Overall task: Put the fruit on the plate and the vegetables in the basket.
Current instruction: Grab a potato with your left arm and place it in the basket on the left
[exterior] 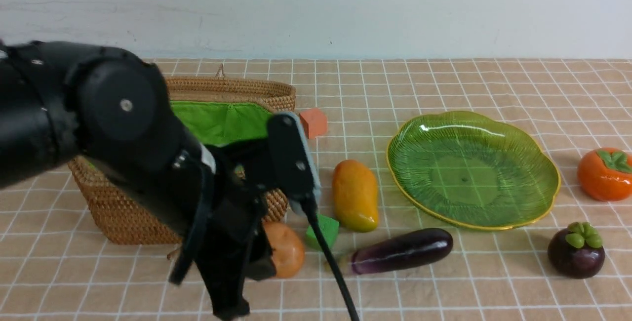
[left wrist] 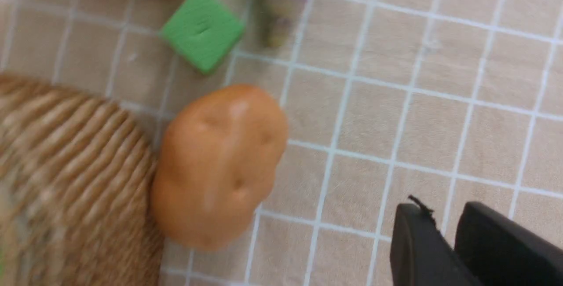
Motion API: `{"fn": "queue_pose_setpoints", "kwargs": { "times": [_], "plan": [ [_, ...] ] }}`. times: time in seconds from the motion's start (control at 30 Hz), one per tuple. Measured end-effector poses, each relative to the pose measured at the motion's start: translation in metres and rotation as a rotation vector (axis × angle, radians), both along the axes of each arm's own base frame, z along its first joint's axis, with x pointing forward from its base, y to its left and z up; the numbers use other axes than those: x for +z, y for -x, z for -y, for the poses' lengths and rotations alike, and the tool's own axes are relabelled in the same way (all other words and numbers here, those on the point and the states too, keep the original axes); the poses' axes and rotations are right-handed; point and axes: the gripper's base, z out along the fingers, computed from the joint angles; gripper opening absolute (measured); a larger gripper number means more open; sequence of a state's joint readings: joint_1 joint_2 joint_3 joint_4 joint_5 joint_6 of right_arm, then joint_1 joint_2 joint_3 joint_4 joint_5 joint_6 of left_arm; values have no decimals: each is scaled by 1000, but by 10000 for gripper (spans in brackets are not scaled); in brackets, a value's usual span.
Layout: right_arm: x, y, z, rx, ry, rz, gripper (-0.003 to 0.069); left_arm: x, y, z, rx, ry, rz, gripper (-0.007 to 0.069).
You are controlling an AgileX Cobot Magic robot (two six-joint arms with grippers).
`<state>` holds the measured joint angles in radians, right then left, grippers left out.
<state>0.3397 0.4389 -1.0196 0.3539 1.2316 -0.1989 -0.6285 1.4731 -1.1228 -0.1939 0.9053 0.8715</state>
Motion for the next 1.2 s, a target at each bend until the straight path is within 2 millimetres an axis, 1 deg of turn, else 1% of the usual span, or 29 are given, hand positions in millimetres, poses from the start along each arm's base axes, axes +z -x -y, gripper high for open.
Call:
{"fn": "queue_pose_setpoints", "kwargs": {
  "times": [0.03, 0.1, 0.13, 0.17, 0.2, 0.23, 0.27, 0.3, 0.4, 0.43, 0.47, 0.53, 0.63, 0.7, 0.8, 1.0, 1.2],
  "plan": [
    [-1, 1, 0, 3, 5, -7, 182, -6, 1, 8, -46, -24, 10, 139],
    [-2, 2, 0, 8, 16, -24, 182, -19, 1, 21, -115, -71, 37, 178],
    [-2, 2, 0, 8, 17, -26, 182, -20, 1, 23, -122, -76, 40, 190],
    [-2, 2, 0, 7, 19, -27, 184, -32, -4, 31, -162, -114, 78, 248],
    [-2, 2, 0, 7, 19, -27, 184, -32, -4, 31, -162, -114, 78, 256],
    [-2, 2, 1, 7, 20, -26, 185, -44, -12, 36, -185, -144, 111, 337],
    [-2, 2, 1, 7, 19, -25, 186, -48, -15, 37, -194, -157, 129, 385],
    [-2, 3, 1, 7, 19, -24, 185, -52, -19, 38, -204, -170, 149, 414],
    [-2, 5, 2, 6, 16, -17, 189, -62, -30, 41, -253, -222, 237, 556],
    [-2, 5, 2, 6, 16, -18, 190, -64, -33, 42, -268, -234, 263, 579],
    [-2, 5, 2, 5, 15, -18, 190, -64, -34, 42, -270, -236, 266, 584],
    [-2, 5, 2, 5, 15, -18, 192, -69, -39, 43, -279, -256, 303, 617],
    [-2, 5, 2, 5, 14, -19, 192, -75, -43, 43, -276, -286, 313, 611],
    [-2, 5, 2, 5, 14, -18, 192, -85, -48, 43, -284, -332, 322, 578],
    [-2, 5, 2, 5, 14, -18, 192, -94, -52, 43, -280, -365, 332, 552],
    [-4, 5, 2, 5, 14, -22, 192, -98, -55, 45, -249, -364, 334, 547],
    [-15, 0, -2, 21, 11, -72, 192, -100, -56, 46, -247, -369, 328, 542]
  ]
}}
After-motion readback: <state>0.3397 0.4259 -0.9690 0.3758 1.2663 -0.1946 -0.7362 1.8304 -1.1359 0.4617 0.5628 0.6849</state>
